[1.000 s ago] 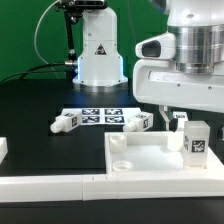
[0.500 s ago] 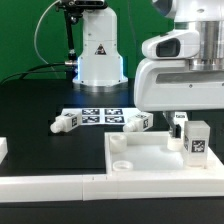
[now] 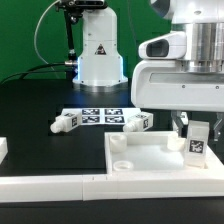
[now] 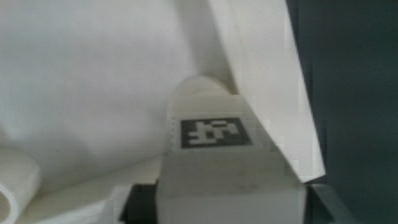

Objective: Assemble one leg

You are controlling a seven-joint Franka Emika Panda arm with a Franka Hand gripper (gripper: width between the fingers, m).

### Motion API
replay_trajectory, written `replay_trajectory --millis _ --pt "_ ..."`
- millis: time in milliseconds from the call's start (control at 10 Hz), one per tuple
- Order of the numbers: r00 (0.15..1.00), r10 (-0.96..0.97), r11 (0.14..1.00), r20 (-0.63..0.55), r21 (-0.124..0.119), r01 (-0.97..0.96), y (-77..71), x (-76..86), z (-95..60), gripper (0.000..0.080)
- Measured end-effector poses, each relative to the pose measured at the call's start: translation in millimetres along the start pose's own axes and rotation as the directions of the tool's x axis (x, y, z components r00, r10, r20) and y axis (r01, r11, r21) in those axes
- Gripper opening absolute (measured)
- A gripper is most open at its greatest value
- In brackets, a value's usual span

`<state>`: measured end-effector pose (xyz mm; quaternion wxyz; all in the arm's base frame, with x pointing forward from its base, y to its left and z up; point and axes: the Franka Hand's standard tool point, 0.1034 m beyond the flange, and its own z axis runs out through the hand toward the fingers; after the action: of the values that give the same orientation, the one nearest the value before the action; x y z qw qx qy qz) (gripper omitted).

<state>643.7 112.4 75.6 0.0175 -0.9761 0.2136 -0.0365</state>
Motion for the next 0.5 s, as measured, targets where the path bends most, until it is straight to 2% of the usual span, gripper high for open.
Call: replay_trajectory --millis 200,300,400,500 --pt "0.982 0.189 0.982 -0.001 0.0 -0.189 2.0 0.6 0.5 0.029" --pt "0.932 0.363 0.932 0.015 0.017 -0.363 4.5 1.9 1.2 0.029" --pt "0.834 0.55 0.834 0.041 0.032 -0.551 5.8 2.2 1.7 0.029" --pt "0.747 0.663 0.746 0.06 0.032 -0.665 5.4 1.3 2.0 0.0291"
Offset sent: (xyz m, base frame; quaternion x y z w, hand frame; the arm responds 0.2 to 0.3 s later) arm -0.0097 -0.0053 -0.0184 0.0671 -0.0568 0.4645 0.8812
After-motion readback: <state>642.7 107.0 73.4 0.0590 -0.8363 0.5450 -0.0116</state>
